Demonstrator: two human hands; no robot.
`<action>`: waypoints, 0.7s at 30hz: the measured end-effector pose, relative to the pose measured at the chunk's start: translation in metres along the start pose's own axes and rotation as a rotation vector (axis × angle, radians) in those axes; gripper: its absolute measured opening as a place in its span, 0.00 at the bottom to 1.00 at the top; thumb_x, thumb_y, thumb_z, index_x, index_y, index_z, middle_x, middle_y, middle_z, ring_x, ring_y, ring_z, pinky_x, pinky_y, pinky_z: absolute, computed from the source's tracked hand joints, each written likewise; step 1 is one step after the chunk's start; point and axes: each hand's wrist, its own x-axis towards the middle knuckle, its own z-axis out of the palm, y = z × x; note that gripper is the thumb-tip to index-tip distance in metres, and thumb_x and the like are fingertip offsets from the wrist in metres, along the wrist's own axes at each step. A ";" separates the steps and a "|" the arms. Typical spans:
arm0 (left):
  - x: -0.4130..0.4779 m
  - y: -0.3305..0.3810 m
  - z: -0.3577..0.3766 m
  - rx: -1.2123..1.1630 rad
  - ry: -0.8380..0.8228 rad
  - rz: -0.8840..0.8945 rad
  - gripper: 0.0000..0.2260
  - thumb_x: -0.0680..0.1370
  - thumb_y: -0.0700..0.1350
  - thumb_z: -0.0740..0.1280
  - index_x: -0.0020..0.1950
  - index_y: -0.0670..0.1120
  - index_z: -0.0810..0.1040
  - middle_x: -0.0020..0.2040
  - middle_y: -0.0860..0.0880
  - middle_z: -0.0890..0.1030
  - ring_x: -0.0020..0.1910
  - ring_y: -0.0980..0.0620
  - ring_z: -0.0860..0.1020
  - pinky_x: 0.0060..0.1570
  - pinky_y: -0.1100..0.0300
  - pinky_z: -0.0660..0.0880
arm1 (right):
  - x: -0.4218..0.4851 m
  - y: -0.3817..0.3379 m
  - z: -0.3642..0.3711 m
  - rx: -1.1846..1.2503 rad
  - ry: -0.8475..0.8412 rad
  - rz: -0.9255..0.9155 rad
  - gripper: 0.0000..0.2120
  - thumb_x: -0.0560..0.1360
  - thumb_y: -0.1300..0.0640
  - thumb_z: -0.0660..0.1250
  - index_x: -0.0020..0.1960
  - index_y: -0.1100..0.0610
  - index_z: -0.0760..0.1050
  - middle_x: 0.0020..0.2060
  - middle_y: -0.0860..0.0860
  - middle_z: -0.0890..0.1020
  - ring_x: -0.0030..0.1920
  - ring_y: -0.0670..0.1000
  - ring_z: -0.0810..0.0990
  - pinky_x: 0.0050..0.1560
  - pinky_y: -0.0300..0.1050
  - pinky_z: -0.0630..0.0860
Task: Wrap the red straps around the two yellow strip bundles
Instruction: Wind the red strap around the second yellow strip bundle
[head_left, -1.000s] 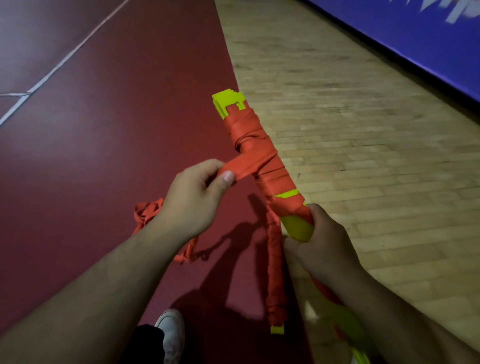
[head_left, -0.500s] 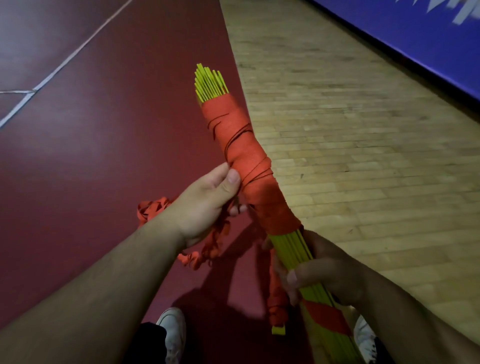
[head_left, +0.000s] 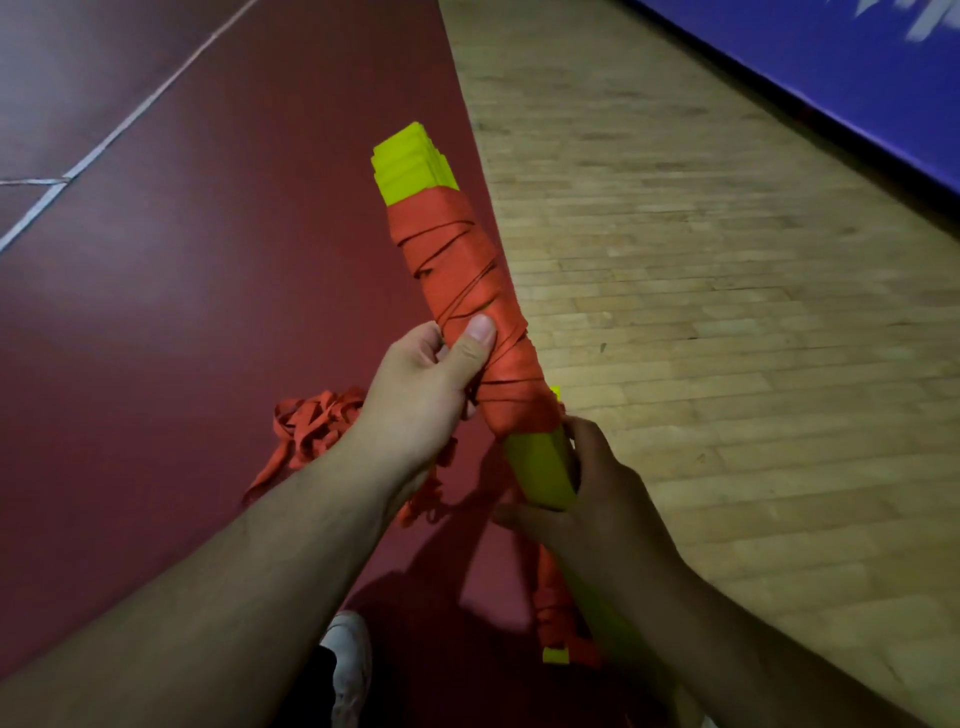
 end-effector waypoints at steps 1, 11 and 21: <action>0.000 0.000 0.000 0.024 -0.028 0.004 0.13 0.80 0.52 0.65 0.42 0.44 0.73 0.26 0.51 0.72 0.21 0.58 0.68 0.21 0.68 0.64 | 0.001 0.001 0.000 -0.042 0.009 0.004 0.35 0.62 0.41 0.80 0.64 0.38 0.66 0.46 0.43 0.83 0.45 0.48 0.83 0.45 0.51 0.80; 0.014 -0.005 -0.029 0.519 -0.105 0.091 0.12 0.71 0.54 0.75 0.46 0.51 0.74 0.34 0.56 0.76 0.28 0.55 0.77 0.30 0.63 0.73 | 0.011 0.013 -0.019 -0.189 0.105 0.027 0.24 0.64 0.47 0.75 0.58 0.44 0.72 0.39 0.45 0.82 0.40 0.51 0.82 0.41 0.49 0.79; 0.011 -0.007 -0.030 1.036 0.002 0.512 0.04 0.76 0.52 0.70 0.47 0.53 0.82 0.48 0.57 0.73 0.51 0.48 0.70 0.51 0.51 0.69 | 0.013 0.004 -0.030 -0.190 0.236 0.019 0.22 0.64 0.49 0.75 0.55 0.46 0.71 0.35 0.45 0.79 0.36 0.50 0.80 0.39 0.50 0.78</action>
